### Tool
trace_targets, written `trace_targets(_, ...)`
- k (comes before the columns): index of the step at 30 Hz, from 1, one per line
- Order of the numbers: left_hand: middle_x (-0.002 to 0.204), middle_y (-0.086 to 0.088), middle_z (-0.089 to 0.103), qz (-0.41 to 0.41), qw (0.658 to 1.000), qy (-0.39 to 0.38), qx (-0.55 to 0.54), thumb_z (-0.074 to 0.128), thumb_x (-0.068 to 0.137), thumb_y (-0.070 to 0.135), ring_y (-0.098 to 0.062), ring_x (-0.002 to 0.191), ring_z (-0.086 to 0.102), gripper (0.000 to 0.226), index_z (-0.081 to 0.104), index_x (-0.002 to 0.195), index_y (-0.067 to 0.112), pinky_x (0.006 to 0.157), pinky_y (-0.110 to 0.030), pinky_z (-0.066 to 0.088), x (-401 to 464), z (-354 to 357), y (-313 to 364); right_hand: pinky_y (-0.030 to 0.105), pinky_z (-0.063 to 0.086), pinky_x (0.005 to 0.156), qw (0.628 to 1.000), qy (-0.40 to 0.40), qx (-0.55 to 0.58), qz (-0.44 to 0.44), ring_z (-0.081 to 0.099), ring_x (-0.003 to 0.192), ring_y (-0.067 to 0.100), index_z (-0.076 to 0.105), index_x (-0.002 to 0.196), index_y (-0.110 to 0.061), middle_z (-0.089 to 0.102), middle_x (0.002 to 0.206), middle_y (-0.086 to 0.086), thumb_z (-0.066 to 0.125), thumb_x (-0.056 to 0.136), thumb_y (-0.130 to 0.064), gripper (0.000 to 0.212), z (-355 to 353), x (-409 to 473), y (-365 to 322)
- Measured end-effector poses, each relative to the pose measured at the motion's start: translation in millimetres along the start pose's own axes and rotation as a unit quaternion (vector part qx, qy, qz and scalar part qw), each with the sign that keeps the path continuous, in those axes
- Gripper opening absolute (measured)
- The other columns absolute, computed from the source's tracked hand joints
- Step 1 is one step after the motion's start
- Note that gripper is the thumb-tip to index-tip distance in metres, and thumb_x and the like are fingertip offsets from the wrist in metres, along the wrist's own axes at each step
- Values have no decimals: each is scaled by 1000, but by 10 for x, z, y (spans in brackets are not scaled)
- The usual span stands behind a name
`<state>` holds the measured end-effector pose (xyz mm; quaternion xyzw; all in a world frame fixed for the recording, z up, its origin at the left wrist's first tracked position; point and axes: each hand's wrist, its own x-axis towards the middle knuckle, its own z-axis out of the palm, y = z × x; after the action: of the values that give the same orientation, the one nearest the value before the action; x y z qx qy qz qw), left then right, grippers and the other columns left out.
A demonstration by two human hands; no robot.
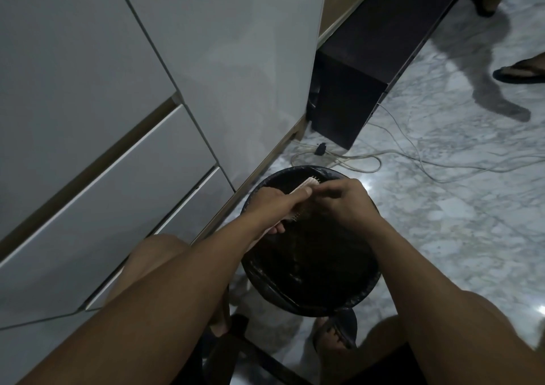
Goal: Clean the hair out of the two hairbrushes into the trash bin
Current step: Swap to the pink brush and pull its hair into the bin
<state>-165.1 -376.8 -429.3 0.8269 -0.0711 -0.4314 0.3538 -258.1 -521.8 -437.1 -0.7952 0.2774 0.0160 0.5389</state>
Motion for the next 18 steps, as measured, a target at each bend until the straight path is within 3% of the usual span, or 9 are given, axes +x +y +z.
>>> trace_targets(3,76,-7,75,-4,1000,18,17,60,82,63,-18,51,65,54,71,83,11,51,-25,47,24,4,-39,18,55,65,1000,-3,23,6,70,82,23,76,101,-8,75,92,8,67,85,2,20,0,3,-12)
trace_targets(6,73,-9,75,-7,999,30,27,63,84,55,-18,48,61,47,71,80,9,48,-24,46,45,-1,-59,25,57,66,998,38,34,29,69,77,23,73,87,-12,72,84,7,72,82,-1,12,-12,27,2)
trace_targets(9,65,-7,71,-3,997,61,44,65,84,51,-16,43,58,42,68,74,11,44,-23,45,64,-33,-69,30,57,68,991,110,20,77,69,72,18,69,71,-23,71,75,2,74,78,-6,19,-62,53,34)
trace_targets(15,60,-5,70,3,994,111,25,66,82,53,-18,43,60,45,66,64,12,52,-28,50,100,-56,-100,25,53,66,955,252,60,145,66,72,14,70,76,-18,70,77,1,71,78,-8,10,-180,52,32)
trace_targets(18,62,-6,71,6,993,111,27,65,84,51,-20,47,63,44,66,66,11,55,-30,53,74,-27,-97,29,52,72,957,249,43,143,66,82,17,66,75,-21,67,78,-5,68,79,-7,14,-156,45,47)
